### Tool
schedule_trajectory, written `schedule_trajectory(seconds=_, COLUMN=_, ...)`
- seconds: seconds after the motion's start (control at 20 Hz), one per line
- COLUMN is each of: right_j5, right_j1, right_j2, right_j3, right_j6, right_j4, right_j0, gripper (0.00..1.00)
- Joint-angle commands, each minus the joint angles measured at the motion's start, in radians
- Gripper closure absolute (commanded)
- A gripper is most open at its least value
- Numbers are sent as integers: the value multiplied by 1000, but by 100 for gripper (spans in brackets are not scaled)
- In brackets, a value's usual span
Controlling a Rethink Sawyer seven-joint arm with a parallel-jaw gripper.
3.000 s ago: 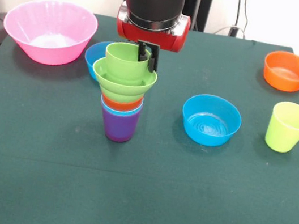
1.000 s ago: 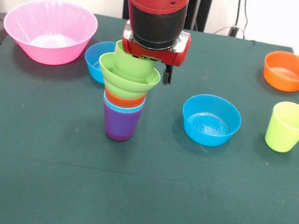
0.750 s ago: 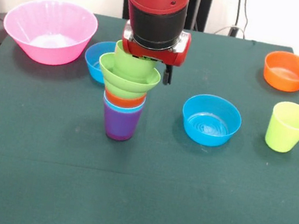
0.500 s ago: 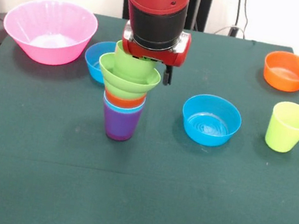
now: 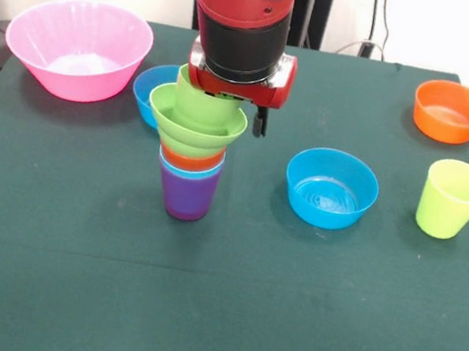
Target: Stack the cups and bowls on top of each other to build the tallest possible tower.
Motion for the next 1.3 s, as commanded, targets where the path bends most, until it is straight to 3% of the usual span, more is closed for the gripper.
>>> schedule_trajectory(seconds=0.05, right_j5=137, right_j1=10, right_j2=78, right_j3=-9, right_j6=-159, right_j4=-48, right_j0=-21, gripper=0)
schedule_trajectory(seconds=0.5, right_j5=162, right_j1=-26, right_j2=82, right_j3=26, right_j6=-146, right_j4=-42, right_j0=-19, gripper=0)
schedule_trajectory(seconds=0.8, right_j5=159, right_j1=-114, right_j2=75, right_j3=113, right_j6=-151, right_j4=-37, right_j0=-24, gripper=0)
schedule_trajectory(seconds=1.3, right_j5=135, right_j1=-85, right_j2=88, right_j3=89, right_j6=-143, right_j4=-52, right_j0=-26, gripper=0)
